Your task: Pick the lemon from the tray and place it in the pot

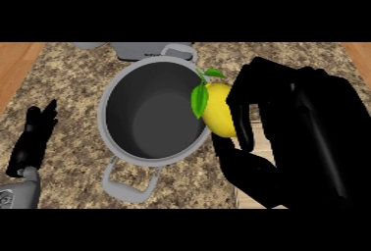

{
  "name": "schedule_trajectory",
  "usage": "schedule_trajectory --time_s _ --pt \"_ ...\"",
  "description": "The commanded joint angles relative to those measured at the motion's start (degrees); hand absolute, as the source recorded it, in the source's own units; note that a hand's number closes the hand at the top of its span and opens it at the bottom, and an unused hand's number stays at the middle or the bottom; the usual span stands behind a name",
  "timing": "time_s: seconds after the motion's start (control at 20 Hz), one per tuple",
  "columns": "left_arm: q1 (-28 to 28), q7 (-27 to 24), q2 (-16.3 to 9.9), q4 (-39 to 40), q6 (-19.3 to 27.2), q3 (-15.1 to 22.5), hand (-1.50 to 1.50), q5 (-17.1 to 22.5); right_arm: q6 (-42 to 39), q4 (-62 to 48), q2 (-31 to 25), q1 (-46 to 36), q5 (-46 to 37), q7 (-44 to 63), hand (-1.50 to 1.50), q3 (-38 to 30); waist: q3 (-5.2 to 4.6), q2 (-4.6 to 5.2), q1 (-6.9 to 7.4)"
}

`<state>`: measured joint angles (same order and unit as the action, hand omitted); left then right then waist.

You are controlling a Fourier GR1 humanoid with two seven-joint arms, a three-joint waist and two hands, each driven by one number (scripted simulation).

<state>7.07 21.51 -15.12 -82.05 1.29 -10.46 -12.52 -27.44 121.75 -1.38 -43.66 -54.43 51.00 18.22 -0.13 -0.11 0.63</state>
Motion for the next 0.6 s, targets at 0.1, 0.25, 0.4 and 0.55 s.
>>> schedule_trajectory --time_s 0.1,0.25,0.4,0.55 --pt "-0.5 2.5 0.7 -3.0 0.5 1.4 0.00 -1.3 7.3 -16.2 1.3 -8.1 3.6 6.0 1.50 3.6 0.08 0.09 0.60" --pt "2.5 3.6 -0.8 -2.9 -1.3 0.3 0.00 0.2 12.3 -26.4 1.4 -11.6 5.8 2.8 1.50 2.7 0.08 0.29 0.83" --pt "0.1 -0.9 -0.1 1.3 0.2 -0.9 0.00 -0.3 12.9 -28.0 1.4 -10.3 9.9 3.7 1.50 4.8 0.08 0.21 0.21" --pt "1.7 2.2 1.1 -1.6 0.9 1.2 0.00 -1.7 18.2 -34.7 1.4 -12.9 14.5 6.6 1.50 7.7 0.09 0.19 0.65"
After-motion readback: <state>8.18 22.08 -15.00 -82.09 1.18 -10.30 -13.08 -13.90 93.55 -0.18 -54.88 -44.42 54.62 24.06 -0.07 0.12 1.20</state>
